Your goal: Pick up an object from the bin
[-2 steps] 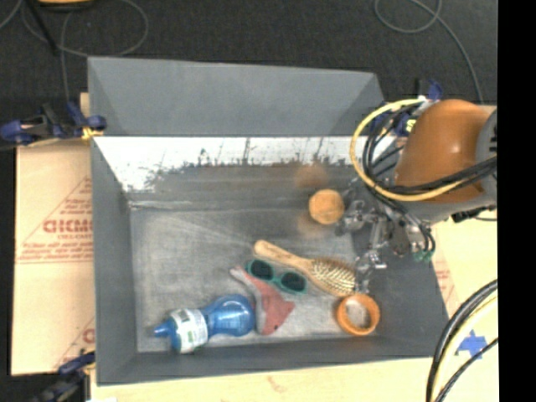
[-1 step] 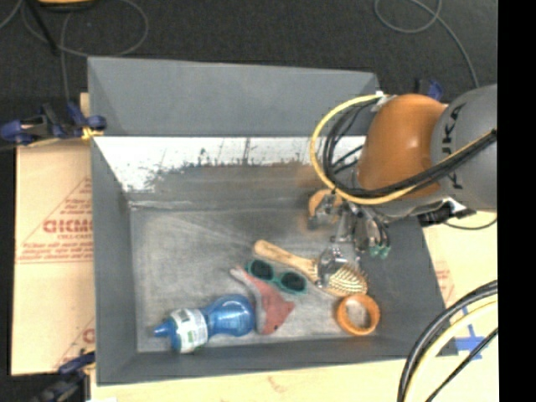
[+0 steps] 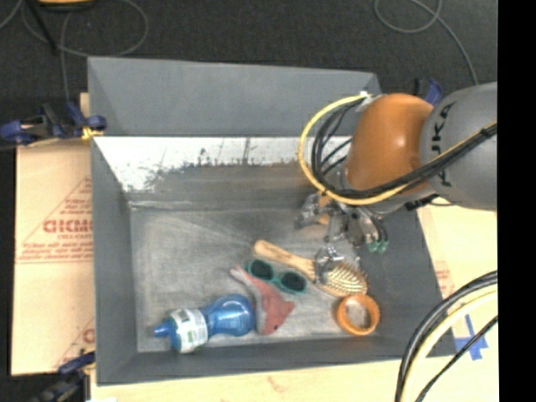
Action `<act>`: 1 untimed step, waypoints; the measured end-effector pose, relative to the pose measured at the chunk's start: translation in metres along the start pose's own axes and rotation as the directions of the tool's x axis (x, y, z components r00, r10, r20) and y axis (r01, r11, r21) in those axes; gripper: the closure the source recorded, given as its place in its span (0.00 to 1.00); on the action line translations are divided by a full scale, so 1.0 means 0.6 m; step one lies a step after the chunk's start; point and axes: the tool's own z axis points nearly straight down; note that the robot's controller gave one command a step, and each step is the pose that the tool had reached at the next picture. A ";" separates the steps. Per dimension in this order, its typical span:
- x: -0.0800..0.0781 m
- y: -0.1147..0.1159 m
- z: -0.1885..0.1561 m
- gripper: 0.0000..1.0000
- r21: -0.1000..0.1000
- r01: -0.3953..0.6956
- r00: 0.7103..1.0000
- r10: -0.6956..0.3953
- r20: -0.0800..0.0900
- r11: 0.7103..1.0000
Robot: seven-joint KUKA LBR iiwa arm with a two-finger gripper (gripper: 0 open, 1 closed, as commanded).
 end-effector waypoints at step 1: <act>-0.019 0.013 0.093 0.00 -0.002 -0.214 0.977 0.214 -0.001 0.977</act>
Offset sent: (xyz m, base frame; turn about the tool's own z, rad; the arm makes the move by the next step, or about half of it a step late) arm 0.0238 0.0151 -0.0745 0.3318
